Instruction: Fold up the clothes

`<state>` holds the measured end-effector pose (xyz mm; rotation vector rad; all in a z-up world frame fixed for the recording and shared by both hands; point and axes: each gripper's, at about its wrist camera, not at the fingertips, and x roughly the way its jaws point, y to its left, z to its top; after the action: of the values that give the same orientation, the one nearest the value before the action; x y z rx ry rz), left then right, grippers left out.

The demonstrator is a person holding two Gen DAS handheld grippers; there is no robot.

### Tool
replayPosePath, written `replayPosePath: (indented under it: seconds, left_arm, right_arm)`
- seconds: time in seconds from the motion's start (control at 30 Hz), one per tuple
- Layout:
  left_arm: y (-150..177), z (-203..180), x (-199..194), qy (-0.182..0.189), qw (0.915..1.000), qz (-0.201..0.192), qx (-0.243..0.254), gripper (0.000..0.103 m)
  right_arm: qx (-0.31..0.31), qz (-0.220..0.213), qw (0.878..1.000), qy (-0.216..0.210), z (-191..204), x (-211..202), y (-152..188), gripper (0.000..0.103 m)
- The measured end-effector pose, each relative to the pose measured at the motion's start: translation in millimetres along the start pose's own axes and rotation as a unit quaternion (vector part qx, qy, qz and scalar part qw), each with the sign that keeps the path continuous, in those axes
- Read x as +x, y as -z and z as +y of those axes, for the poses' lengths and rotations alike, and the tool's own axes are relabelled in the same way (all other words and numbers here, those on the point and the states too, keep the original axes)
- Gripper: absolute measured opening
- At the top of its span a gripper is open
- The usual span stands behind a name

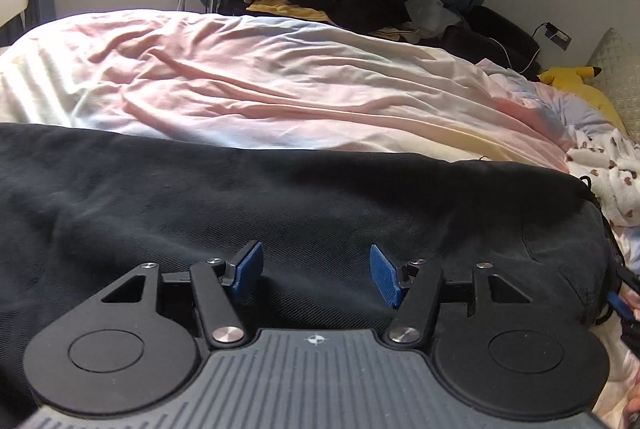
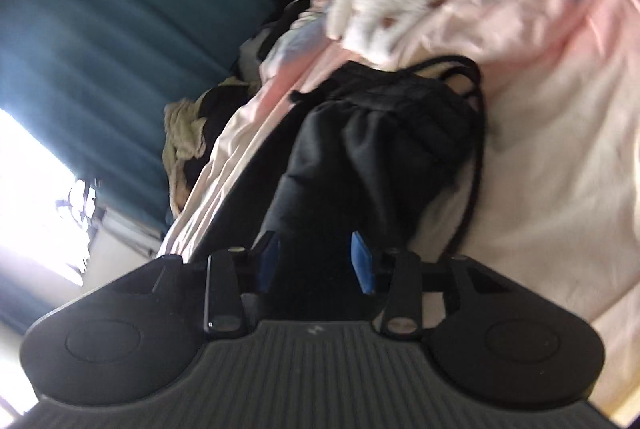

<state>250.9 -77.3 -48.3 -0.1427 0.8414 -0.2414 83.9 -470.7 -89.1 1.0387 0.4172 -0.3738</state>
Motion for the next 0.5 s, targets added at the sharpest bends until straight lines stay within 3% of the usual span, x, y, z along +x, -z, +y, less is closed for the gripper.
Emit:
replayPosePath:
  seconds: [0.13,0.2,0.33,0.4,0.43,0.5]
  left_arm:
    - [-11,-21,46,-0.002,1.0000,0.009,-0.001,0.064]
    - [-15,-30,63,-0.011,0.9999,0.007,0.006,0.064]
    - [-23,-34,97,-0.033,0.9992,0.010,0.021,0.064]
    - [-30,-35,109,-0.039,0.9987,0.012,0.032,0.064]
    - [-31,-36,113,-0.041,0.9983,0.008,0.041,0.065]
    - [-32,-37,122,-0.045,0.9974,0.002,0.057,0.069]
  right_arm:
    - [0.067,-0.005,0.998,-0.007,-29,12,1,0.045]
    - [0.082,-0.010,0.996,-0.019,-32,19,1,0.056]
    - [0.097,-0.031,0.995,-0.020,-33,20,3,0.064]
    - [0.119,-0.047,0.992,-0.019,-34,12,4,0.079]
    - [0.131,-0.055,0.990,-0.019,-34,8,5,0.093]
    - [0.153,-0.071,0.985,-0.018,-35,-1,6,0.093]
